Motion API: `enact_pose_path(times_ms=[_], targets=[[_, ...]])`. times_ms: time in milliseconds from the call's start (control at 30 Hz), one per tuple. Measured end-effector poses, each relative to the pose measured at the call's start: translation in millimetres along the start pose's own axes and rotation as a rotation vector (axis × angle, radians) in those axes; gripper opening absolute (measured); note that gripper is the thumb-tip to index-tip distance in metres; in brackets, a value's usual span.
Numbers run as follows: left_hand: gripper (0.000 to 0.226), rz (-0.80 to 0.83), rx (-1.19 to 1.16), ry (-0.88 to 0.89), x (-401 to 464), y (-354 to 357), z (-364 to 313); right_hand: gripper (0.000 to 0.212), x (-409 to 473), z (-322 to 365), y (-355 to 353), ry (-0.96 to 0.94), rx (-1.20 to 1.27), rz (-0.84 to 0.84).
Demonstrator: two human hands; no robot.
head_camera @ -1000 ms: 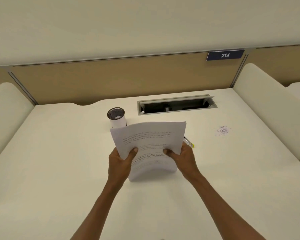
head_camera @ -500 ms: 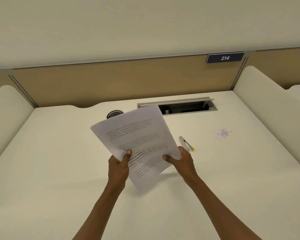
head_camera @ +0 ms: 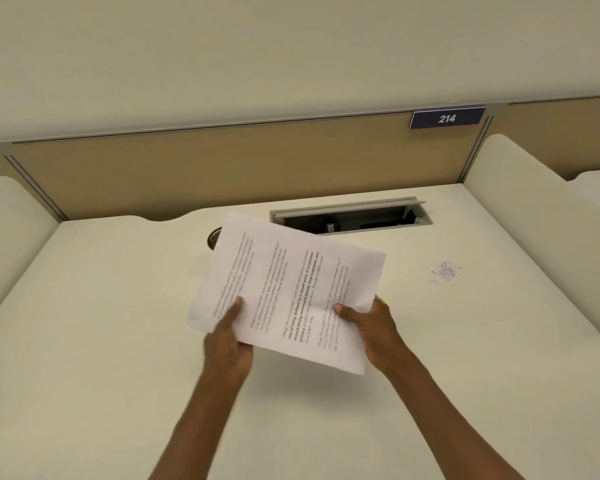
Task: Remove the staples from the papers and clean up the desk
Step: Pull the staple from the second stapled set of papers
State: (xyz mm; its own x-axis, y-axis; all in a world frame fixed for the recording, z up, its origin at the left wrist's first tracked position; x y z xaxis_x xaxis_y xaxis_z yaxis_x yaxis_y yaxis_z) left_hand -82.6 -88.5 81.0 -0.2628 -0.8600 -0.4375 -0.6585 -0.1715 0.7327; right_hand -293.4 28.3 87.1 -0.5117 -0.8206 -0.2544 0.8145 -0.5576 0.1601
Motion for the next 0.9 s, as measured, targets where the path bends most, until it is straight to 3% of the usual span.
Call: enact_pose_path(times_ms=[100,200,267,333,433,533,633,767,900], targets=[[0.052,0.026,0.308,0.048,13.1,-15.6,-50.4,0.043,-0.1,2.9,-27.3,0.019,-0.165,0.052],[0.068,0.272,0.84,-0.094,8.1,-8.3,-79.0,0.036,-0.1,7.2,-44.3,0.034,-0.304,0.144],[0.067,0.376,0.997,-0.159,4.0,0.9,-73.9,0.036,3.0,6.1,-47.6,0.03,-0.374,0.181],[0.05,0.386,1.01,-0.083,3.0,4.7,-60.3,0.033,7.0,3.7,-46.1,0.007,-0.418,0.136],[0.035,0.261,0.986,0.166,3.1,5.4,-46.2,0.025,10.7,3.6,-42.9,-0.079,-0.429,-0.005],[0.03,0.188,0.965,0.316,2.2,3.9,-40.8,0.021,9.2,2.7,-41.0,-0.116,-0.411,-0.087],[0.031,0.158,0.95,0.324,5.3,-8.9,-30.1,0.038,9.0,-14.9,-43.2,-0.097,-0.433,-0.087],[0.039,0.14,0.992,0.212,11.1,-29.6,-12.7,0.026,7.4,-43.0,-41.9,0.034,-0.478,-0.135],[0.036,0.11,0.973,0.246,17.3,-29.9,-12.0,0.021,10.4,-39.2,-39.7,0.049,-0.462,-0.178]])
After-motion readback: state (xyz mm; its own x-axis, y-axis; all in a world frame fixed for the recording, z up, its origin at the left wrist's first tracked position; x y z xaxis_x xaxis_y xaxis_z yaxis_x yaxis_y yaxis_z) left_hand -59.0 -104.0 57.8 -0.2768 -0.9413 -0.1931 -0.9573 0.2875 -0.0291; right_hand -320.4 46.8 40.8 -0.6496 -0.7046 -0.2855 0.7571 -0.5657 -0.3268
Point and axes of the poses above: each hand's wrist, its own x-axis towards the middle knuckle, its own y-axis out of the palm, z = x × y, the point moved 1 cm from there along x, towards the middle knuckle, and after that the axes turned 11 degrees about -x, right-handed, at the moved point
